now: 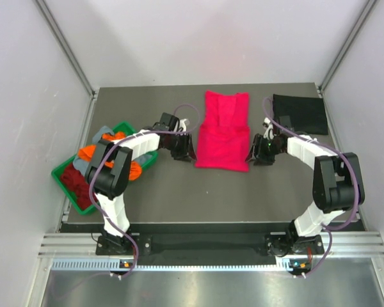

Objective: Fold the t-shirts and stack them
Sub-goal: Fold the tshirt

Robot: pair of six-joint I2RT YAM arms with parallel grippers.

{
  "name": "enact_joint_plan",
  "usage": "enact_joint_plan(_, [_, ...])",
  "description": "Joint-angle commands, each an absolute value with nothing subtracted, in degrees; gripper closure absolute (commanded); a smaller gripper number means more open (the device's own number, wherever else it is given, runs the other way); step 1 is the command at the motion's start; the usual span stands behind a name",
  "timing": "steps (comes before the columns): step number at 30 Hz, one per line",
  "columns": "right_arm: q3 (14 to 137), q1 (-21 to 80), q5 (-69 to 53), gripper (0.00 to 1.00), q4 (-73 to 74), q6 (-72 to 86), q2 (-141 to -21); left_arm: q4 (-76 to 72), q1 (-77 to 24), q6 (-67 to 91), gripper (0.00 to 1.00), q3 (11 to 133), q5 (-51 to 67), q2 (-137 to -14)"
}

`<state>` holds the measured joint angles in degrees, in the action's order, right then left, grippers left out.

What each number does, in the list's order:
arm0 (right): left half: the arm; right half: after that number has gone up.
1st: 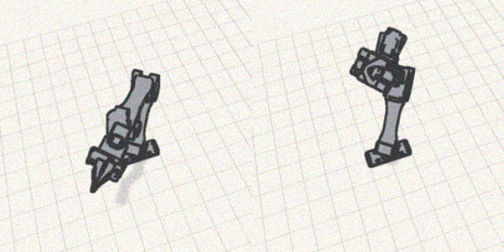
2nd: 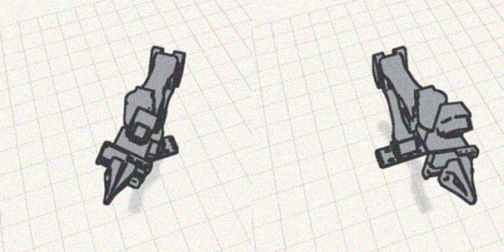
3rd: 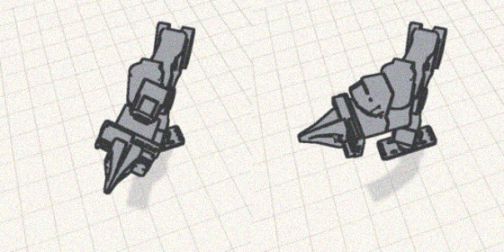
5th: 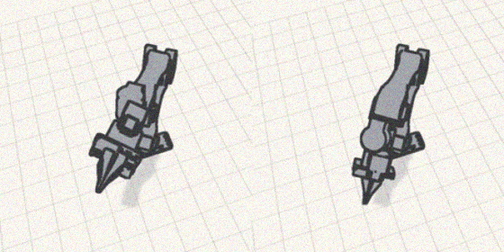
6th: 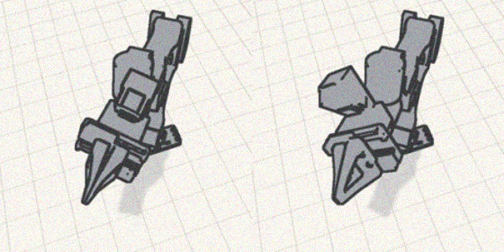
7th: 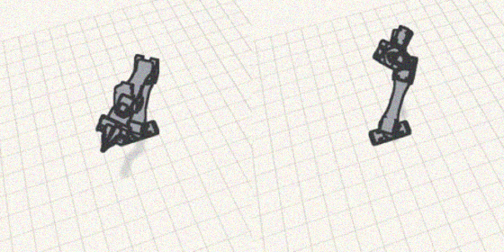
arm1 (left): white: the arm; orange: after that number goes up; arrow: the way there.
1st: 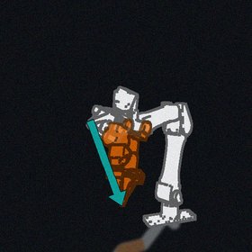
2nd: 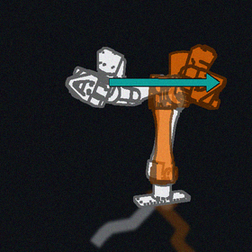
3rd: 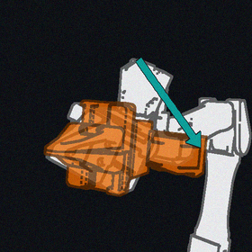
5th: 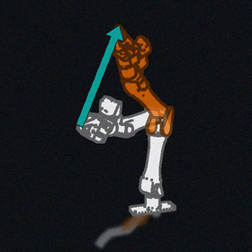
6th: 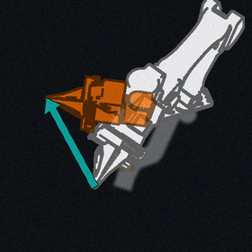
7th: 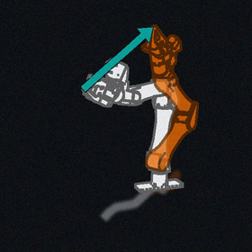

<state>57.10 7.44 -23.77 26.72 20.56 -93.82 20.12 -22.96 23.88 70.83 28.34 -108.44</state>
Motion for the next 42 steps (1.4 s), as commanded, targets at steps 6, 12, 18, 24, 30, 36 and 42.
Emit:
enact_joint_plan(6, [51.6, 7.6, -28.4, 0.52, 20.9, 19.1, -91.5, 14.2, -25.0, 23.7, 0.57, 65.7, 30.6, -105.4])
enact_joint_plan(12, [48.4, 8.0, -29.8, 0.55, 17.8, 19.4, -92.1, 13.5, -26.5, 23.5, 0.58, 63.6, 29.4, -106.3])
enact_joint_plan(18, [46.2, 7.9, -28.3, 0.94, 16.6, 19.7, -90.8, 13.9, -26.6, 23.2, 0.89, 63.6, 28.2, -106.8])
enact_joint_plan(24, [42.3, 7.9, -22.9, 1.0, 19.0, 18.9, -85.3, 19.2, -29.3, 22.5, 1.0, 63.4, 19.7, -103.4])
enact_joint_plan(30, [37.8, 8.1, -23.2, 1.0, 19.1, 19.9, -80.8, 19.2, -34.1, 25.7, 1.0, 59.8, 17.5, -101.3])
enact_joint_plan(36, [33.1, 8.5, -22.8, 1.0, 20.7, 22.5, -75.1, 19.5, -39.1, 29.2, 1.0, 54.1, 12.5, -97.9])
enact_joint_plan(42, [29.7, 9.1, -22.6, 0.89, 21.9, 23.3, -70.4, 22.7, -41.7, 32.3, 0.9, 50.7, 4.8, -92.6])
